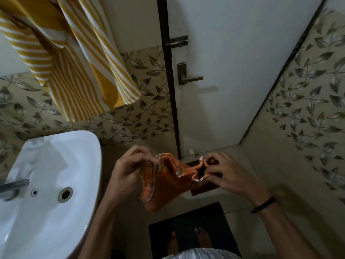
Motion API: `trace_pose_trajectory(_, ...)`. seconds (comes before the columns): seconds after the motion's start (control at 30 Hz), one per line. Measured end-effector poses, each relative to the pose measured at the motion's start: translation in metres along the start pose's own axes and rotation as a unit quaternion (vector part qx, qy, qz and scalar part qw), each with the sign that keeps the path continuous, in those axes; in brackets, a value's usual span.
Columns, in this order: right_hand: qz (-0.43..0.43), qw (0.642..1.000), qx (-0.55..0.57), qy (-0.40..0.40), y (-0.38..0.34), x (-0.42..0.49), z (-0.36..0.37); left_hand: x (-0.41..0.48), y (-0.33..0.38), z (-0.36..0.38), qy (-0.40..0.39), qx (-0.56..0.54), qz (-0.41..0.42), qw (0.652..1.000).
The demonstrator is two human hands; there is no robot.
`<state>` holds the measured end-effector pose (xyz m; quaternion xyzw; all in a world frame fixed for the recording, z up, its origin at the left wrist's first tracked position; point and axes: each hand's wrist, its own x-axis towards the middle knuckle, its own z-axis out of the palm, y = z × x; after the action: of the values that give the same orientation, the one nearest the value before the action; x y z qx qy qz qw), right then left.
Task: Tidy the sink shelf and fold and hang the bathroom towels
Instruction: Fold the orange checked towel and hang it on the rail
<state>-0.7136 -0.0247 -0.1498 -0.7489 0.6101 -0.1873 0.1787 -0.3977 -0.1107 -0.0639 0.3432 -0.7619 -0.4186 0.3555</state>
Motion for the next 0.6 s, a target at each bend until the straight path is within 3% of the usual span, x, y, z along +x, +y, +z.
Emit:
trace_pose_trajectory(0.07, -0.008, 1.0, -0.001, -0.006, -0.006, 0.009, 0.014, 0.006, 0.007, 0.008, -0.006, -0.009, 0.023, 1.0)
trace_pose_trajectory(0.2, 0.122, 0.989, -0.075, -0.032, 0.024, 0.012, 0.026, 0.011, 0.016, -0.013, 0.053, -0.052, 0.034, 0.997)
trace_pose_trajectory(0.27, 0.161, 0.985, -0.056, -0.015, 0.037, 0.006, 0.029, 0.01, 0.015, -0.023, 0.053, -0.063, 0.03, 0.996)
trace_pose_trajectory(0.43, 0.16, 0.983, 0.071, 0.061, 0.036, 0.007, 0.024, 0.007, 0.006, -0.022, 0.056, -0.064, 0.004, 0.996)
trace_pose_trajectory(0.6, 0.16, 0.984, -0.001, 0.082, 0.039, 0.01, 0.014, 0.007, 0.003, -0.026, 0.068, -0.042, -0.001, 0.997)
